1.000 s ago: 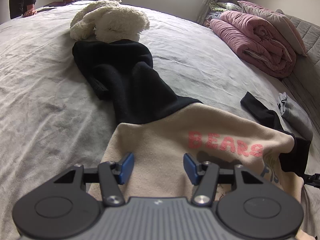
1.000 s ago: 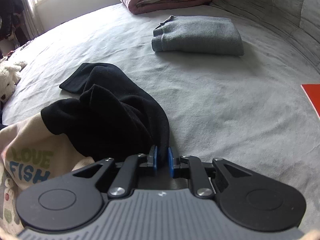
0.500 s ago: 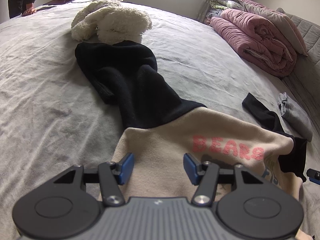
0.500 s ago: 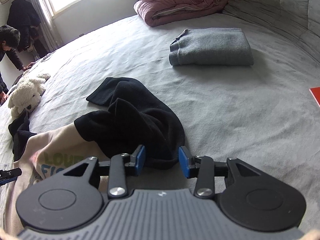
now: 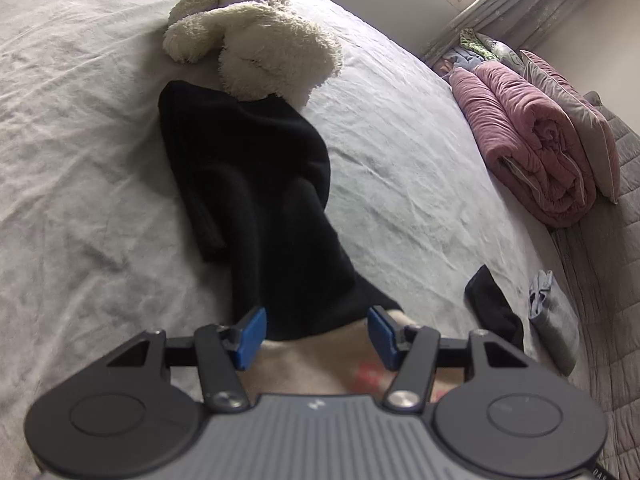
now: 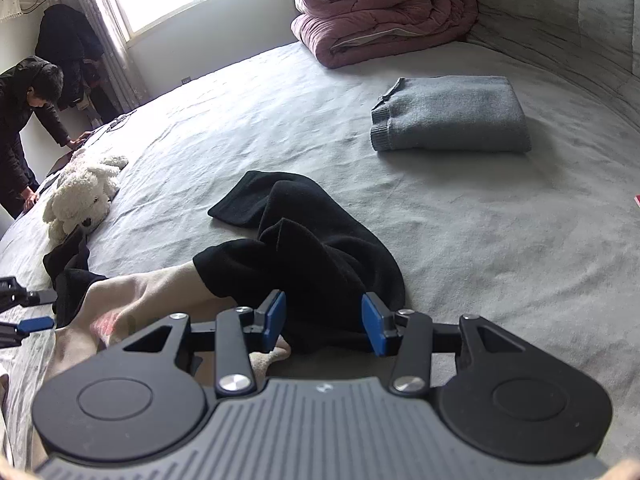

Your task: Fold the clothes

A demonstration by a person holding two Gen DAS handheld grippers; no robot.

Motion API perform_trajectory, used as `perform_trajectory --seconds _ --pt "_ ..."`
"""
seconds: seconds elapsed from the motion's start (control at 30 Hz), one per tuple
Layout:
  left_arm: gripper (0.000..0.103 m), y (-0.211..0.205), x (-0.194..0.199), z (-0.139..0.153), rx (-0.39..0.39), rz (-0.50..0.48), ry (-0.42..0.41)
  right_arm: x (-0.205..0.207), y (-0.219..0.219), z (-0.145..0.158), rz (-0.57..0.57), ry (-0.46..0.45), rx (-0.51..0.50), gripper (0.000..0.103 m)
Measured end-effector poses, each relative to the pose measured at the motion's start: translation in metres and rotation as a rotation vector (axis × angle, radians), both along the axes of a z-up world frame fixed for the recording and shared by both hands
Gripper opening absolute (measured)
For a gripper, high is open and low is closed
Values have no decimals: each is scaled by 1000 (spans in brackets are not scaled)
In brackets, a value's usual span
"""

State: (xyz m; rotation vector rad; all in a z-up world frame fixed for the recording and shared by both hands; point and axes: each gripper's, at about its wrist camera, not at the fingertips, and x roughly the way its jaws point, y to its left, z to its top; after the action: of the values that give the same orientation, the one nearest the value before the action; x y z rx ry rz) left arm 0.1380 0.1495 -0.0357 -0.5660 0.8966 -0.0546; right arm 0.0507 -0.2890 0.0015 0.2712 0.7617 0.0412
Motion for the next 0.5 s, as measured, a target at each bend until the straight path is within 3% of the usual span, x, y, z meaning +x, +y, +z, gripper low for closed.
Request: perform_trajectory --seconds 0.13,0.33,0.43,0.5 --pt "55 -12 26 8 33 12 21 3 4 -1 14 3 5 47" --pt "53 -32 63 7 149 35 110 7 8 -4 34 9 9 47" --pt "38 -34 72 -2 188 77 165 5 11 -5 43 14 30 47" --pt "11 -33 75 -10 200 112 196 5 13 -6 53 19 42 47"
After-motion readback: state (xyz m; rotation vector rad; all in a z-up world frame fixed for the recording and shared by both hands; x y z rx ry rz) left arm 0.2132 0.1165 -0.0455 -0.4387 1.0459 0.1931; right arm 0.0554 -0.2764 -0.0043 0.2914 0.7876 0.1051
